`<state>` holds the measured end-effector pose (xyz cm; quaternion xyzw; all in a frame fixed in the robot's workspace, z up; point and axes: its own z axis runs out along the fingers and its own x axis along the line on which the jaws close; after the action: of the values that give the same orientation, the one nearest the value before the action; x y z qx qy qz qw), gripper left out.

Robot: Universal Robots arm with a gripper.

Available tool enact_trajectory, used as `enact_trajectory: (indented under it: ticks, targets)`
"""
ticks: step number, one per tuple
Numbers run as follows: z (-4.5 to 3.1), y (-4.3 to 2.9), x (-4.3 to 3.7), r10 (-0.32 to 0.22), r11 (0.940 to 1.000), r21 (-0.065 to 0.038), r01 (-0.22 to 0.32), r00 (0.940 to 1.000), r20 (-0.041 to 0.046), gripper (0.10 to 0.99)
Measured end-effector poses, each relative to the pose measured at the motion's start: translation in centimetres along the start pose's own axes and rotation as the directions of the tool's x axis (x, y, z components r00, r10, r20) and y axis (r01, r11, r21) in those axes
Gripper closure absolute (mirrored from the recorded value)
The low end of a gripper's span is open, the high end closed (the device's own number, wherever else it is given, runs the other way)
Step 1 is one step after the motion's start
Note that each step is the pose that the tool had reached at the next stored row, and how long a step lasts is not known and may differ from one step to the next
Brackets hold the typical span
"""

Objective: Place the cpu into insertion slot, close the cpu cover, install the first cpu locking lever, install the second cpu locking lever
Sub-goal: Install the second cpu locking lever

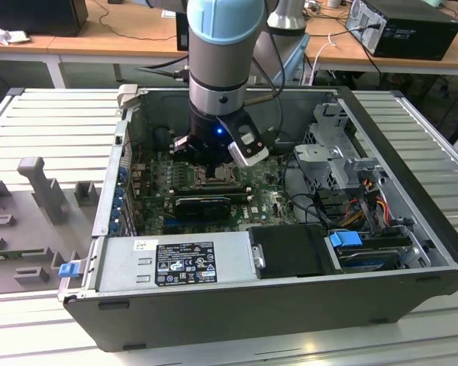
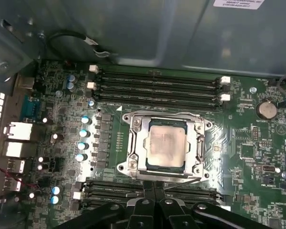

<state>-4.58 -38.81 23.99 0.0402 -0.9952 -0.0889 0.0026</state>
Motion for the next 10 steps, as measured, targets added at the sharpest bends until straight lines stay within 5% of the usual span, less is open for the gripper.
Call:
enact_trajectory:
  ticks: [7, 10]
  targets:
    - [0.2, -0.02, 0.4, 0.0, 1.0, -0.006, 0.0, 1.0, 0.0003, 0.98]
    - [0.22, 0.02, 1.29, 0.0, 0.9998, -0.018, 0.0, 1.0, 0.0014, 0.98]
